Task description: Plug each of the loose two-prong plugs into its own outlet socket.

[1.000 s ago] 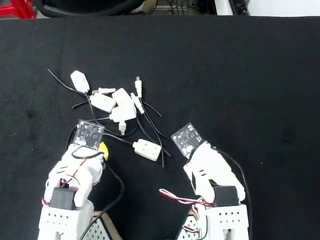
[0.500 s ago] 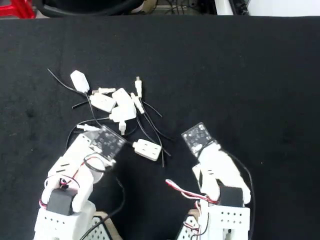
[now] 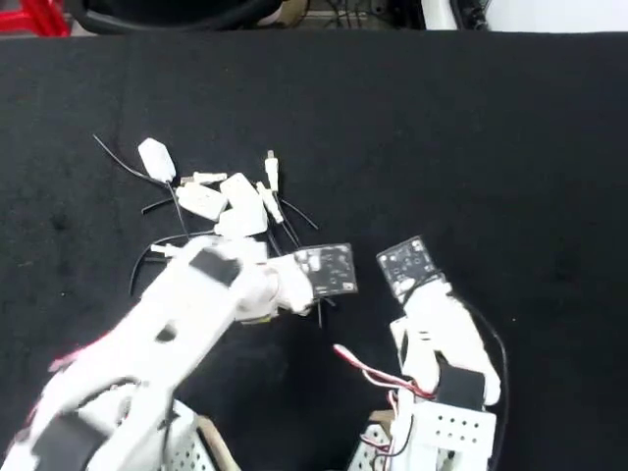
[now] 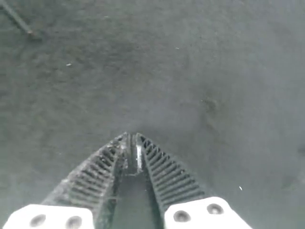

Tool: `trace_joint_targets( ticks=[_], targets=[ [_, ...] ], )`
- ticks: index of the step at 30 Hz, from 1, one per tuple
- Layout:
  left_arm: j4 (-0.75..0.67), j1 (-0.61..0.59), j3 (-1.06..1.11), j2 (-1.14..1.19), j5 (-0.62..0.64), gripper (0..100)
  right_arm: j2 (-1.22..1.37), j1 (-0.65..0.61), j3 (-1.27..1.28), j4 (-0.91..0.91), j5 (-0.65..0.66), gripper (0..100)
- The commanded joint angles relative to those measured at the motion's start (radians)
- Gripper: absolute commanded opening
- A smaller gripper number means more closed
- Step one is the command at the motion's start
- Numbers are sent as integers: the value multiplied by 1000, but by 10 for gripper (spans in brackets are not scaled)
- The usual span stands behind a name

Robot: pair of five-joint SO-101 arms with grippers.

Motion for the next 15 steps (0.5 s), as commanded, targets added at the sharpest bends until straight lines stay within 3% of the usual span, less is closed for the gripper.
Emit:
trace_joint_targets(
  ticks=[1,6,15],
  targets=[
    [11,16,-177,229,-86,180,-5,40,-70,6,-26,13],
    [17,-2,-294,288,-144,185,-7,40,-68,5,-25,13],
    [-34,-27,-298,362,-170,185,-7,35,-68,5,-23,13]
  ],
)
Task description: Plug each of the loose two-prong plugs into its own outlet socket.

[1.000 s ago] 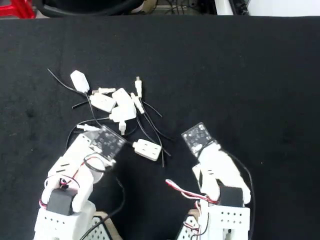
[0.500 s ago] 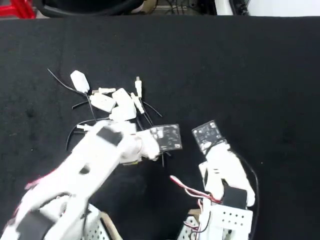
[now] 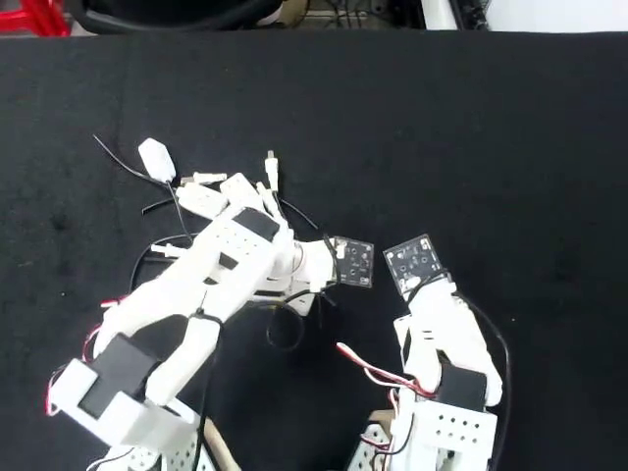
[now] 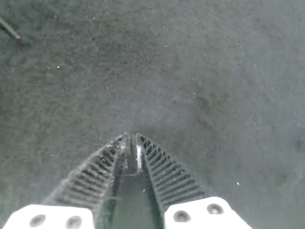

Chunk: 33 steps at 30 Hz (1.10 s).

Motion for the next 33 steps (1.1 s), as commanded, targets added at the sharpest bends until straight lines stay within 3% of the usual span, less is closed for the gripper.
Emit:
trace_joint_targets(
  ticks=[1,6,12,18,33],
  targets=[
    [-20,-24,-50,23,-11,185,-7,12,-59,5,-3,13],
    [-118,-30,-45,94,49,185,-7,12,-56,-3,-3,13],
    [-121,-12,-44,112,112,181,-7,12,-54,-11,-3,13],
    [0,24,-53,78,167,181,-7,12,-53,-14,-3,14],
    [193,79,-4,71,615,180,-7,11,-53,-15,-3,14]
  ],
)
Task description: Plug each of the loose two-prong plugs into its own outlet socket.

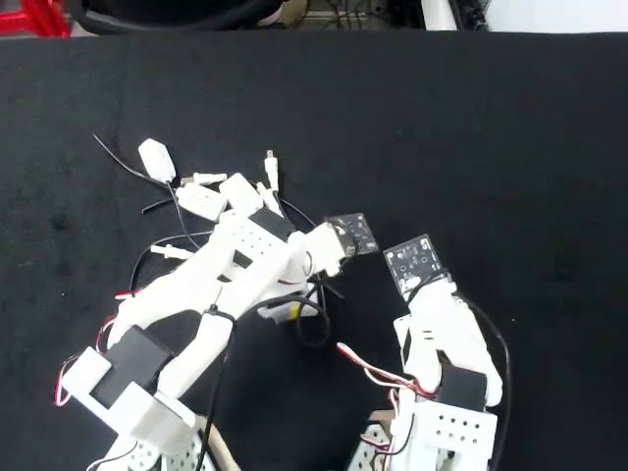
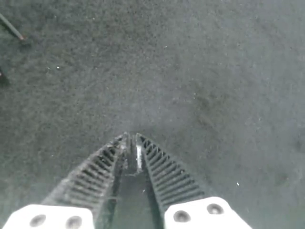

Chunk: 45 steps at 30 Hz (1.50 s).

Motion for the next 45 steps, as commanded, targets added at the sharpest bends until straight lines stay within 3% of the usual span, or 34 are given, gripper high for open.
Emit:
trace_joint_targets(
  ticks=[1,13,22,27,31,36,39,45],
  targets=[
    [35,25,58,-11,83,180,-7,11,-53,-15,-3,14],
    [80,-64,110,-72,146,180,-7,11,-53,-25,-9,15],
    [187,-208,194,-697,147,185,-7,17,-53,-31,-11,15],
    [178,-437,337,-1045,233,184,4,2,-113,-35,-29,15],
    [163,-625,489,-1289,258,181,25,-149,-208,15,-71,15],
    [101,-822,661,-1571,201,181,223,-290,-369,-8,-75,15],
    [84,-875,734,-1697,196,181,446,-400,-519,-12,-49,15],
    [28,-869,881,-1815,201,181,995,-568,-900,-32,-48,16]
  ],
)
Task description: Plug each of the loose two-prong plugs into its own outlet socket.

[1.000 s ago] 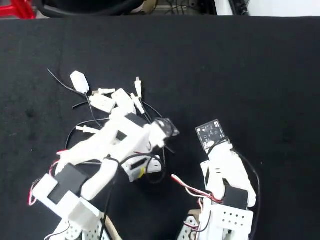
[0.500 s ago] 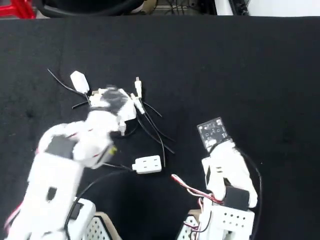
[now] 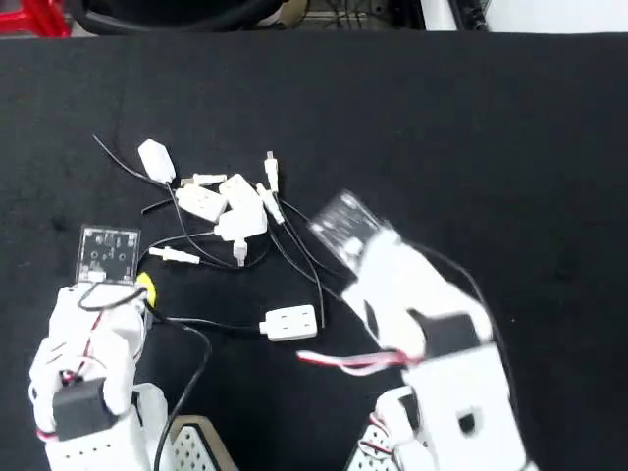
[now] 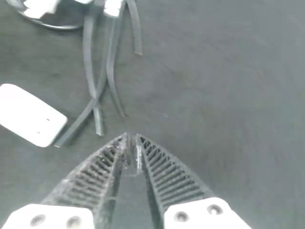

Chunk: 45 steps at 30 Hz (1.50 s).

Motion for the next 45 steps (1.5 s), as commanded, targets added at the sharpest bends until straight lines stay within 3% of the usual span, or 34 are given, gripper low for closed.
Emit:
trace_joint_targets(
  ticks=[1,5,10,16,22,35,45],
  targets=[
    [-41,-12,58,-44,-6,181,437,-95,-344,-46,11,16],
    [-32,-54,105,-80,-9,181,762,-124,-585,-83,5,17],
    [-40,-76,229,-83,-11,181,1124,-150,-869,-83,3,87],
    [-92,-82,343,-83,-11,182,1411,-173,-1092,-83,-61,82],
    [-118,-74,360,-83,-11,184,1465,-216,-1147,-114,-129,84],
    [-120,-74,361,-83,-11,184,1593,-209,-1208,-196,-101,85],
    [-120,-74,363,-83,-11,181,1727,-210,-1348,-112,-95,89]
  ],
)
